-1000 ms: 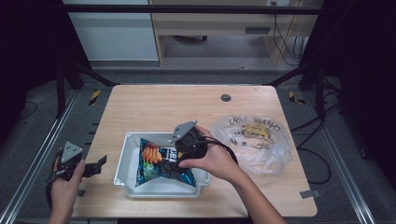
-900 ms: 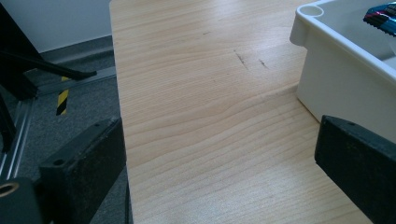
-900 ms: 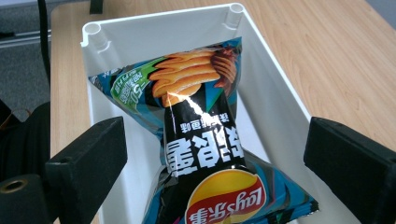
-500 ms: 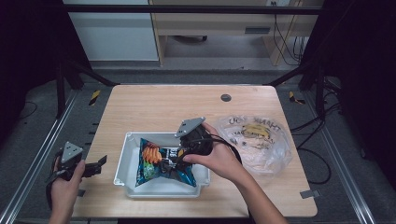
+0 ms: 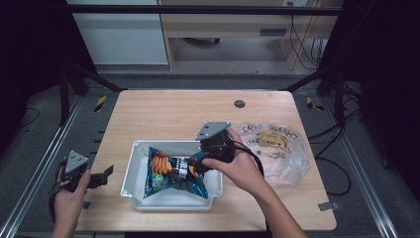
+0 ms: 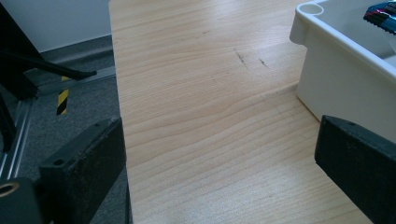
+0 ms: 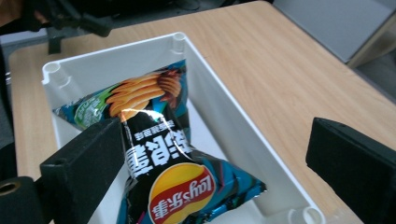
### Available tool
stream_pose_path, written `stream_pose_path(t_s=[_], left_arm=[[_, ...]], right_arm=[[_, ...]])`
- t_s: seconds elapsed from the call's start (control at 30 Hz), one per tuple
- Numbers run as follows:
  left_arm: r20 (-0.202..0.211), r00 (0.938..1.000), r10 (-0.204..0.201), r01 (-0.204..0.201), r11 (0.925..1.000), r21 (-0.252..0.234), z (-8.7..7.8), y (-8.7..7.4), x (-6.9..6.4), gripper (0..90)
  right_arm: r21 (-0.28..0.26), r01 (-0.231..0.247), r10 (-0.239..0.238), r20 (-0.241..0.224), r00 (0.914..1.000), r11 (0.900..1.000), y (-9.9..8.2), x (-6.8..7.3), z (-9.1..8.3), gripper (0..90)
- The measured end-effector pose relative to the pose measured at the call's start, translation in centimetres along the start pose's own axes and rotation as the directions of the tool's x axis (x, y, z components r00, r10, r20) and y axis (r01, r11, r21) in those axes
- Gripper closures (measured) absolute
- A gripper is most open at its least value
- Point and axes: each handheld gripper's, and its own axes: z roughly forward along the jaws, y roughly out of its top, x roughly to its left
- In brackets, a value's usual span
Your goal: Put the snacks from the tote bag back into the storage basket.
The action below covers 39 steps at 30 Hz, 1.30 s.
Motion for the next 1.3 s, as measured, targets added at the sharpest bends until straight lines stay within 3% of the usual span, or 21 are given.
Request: stream_pose_path(t_s=[0.13, 0.47, 0.6, 1.3], left_arm=[[0.001, 1.0000, 0.001, -0.001, 1.0000, 0.001, 0.0, 0.0, 0.0, 2.0], [-0.001, 1.0000, -0.001, 0.001, 1.0000, 0.001, 0.0, 0.0, 0.0, 2.0], [-0.003, 1.0000, 0.001, -0.001, 1.0000, 0.002, 0.0, 0.0, 0.0, 1.9], [-0.003, 1.0000, -0.001, 0.001, 1.0000, 0.003, 0.0, 0.0, -0.1, 1.9]], right_arm=[[-0.032, -0.033, 0.035, 0.076, 0.9965, 0.9990, -0.1, -0.3, -1.4, 4.9], [-0.076, -0.075, 0.086, 0.161, 0.9831, 0.9943, -1.1, -0.7, -4.2, 5.0], [-0.080, -0.077, 0.090, 0.173, 0.9809, 0.9938, -1.4, -0.7, -4.8, 4.9], [-0.118, -0.150, 0.177, 0.265, 0.9478, 0.9816, -4.9, -1.5, -7.7, 4.7]])
